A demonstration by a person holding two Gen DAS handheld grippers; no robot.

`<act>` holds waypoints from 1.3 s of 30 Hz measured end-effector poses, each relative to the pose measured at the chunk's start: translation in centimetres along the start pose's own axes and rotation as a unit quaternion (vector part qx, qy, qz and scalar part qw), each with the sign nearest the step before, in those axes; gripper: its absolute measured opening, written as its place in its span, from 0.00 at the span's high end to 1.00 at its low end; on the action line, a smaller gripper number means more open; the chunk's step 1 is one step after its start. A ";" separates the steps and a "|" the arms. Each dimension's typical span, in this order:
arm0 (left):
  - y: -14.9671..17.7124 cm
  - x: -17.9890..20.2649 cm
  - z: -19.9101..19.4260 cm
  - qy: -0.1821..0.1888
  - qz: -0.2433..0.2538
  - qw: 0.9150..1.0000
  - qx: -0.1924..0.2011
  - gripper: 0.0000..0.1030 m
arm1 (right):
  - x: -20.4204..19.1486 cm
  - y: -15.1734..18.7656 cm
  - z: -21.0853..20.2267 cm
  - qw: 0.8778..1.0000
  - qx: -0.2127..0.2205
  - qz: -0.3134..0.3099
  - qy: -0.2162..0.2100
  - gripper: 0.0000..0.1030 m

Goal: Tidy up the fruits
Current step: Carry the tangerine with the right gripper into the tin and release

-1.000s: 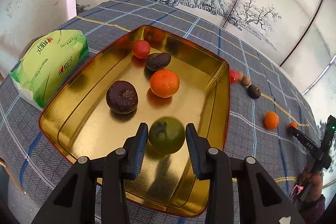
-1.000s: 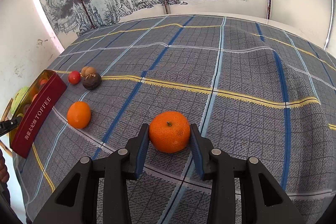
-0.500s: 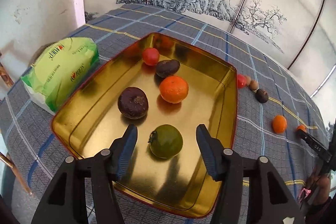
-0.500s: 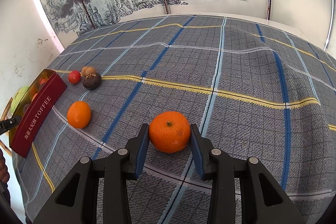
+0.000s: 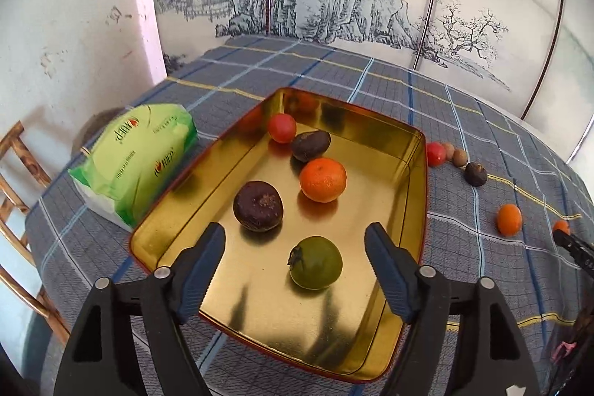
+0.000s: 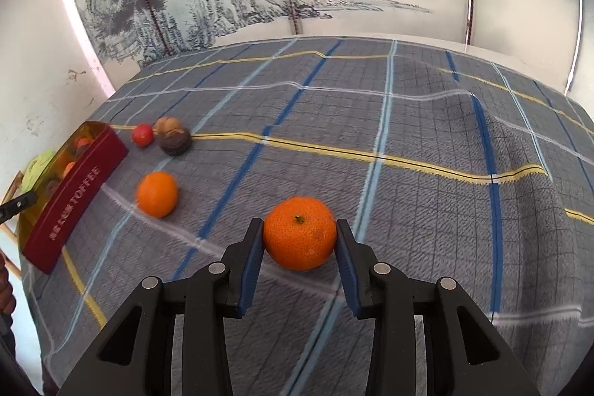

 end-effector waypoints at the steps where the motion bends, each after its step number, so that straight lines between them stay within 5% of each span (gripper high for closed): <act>1: 0.0 0.0 -0.1 -0.001 0.002 1.000 0.003 0.27 | -0.6 -0.3 -0.5 1.000 0.003 -0.005 -0.005 0.62; 22: 0.5 -2.8 -2.2 -0.031 0.029 0.998 0.044 0.11 | -21.8 -3.6 -0.7 0.978 -0.008 -0.146 -0.150 0.62; 39: 1.5 -5.6 -1.7 -0.033 0.004 0.999 0.032 0.09 | -30.2 -5.2 2.8 0.965 -0.036 -0.188 -0.181 0.62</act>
Point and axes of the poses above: each gripper's, at about its wrist camera, not at the fingertips, and z roughly the way its jaws point, x to its right, y to its underside, the point moved 7 cm from there along z, roughly the way its jaws point, and after that the axes turned 2 degrees about x, right-handed, at the moved point
